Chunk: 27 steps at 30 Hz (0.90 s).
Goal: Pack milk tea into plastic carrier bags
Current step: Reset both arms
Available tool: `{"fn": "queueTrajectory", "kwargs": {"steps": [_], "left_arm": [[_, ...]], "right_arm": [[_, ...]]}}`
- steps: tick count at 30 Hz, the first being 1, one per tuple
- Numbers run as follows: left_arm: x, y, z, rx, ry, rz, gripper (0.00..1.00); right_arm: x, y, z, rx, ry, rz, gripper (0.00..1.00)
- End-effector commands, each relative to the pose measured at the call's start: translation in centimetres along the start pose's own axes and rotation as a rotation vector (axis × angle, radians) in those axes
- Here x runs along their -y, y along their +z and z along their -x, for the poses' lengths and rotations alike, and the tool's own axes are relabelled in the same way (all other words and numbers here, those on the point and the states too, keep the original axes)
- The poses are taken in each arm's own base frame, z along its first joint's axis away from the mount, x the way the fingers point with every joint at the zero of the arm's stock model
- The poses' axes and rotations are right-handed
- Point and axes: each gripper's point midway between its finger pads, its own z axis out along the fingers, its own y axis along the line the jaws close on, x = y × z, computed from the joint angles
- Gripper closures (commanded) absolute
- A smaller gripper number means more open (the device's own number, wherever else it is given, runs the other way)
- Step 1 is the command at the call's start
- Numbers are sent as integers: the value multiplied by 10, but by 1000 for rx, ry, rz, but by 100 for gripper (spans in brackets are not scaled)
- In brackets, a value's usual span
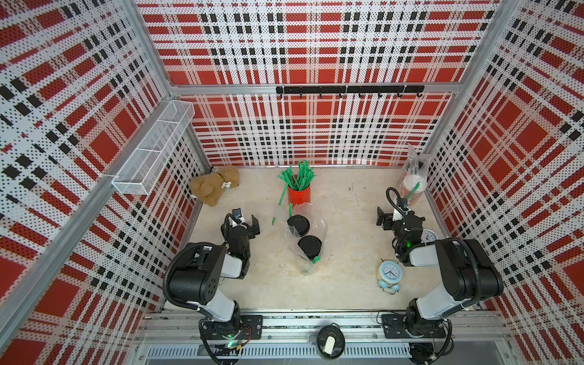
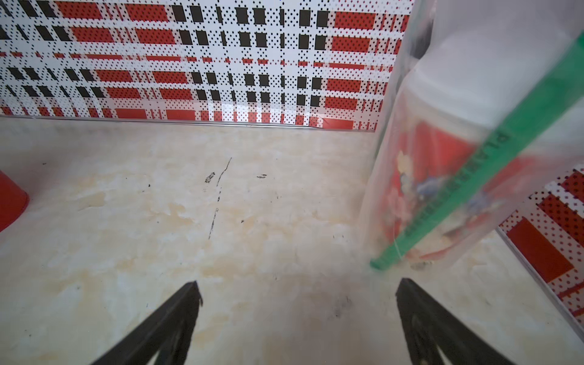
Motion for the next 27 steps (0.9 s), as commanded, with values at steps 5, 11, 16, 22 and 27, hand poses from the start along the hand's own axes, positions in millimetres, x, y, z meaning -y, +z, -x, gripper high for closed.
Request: {"fn": "queueTrajectory", "kwargs": {"steps": [5, 11, 16, 22, 27], "left_arm": [[7, 10, 14, 2, 16, -13, 1], [8, 10, 14, 3, 16, -15, 1], [7, 10, 14, 4, 15, -15, 0], [7, 10, 14, 3, 15, -15, 1], [7, 10, 14, 2, 16, -14, 1]], "right_arm": [[2, -1, -4, -20, -9, -8, 0], [3, -1, -5, -23, -10, -12, 1], [3, -1, -6, -27, -11, -12, 0], [2, 1, -7, -34, -17, -13, 0], [1, 1, -6, -32, -14, -8, 0]]}}
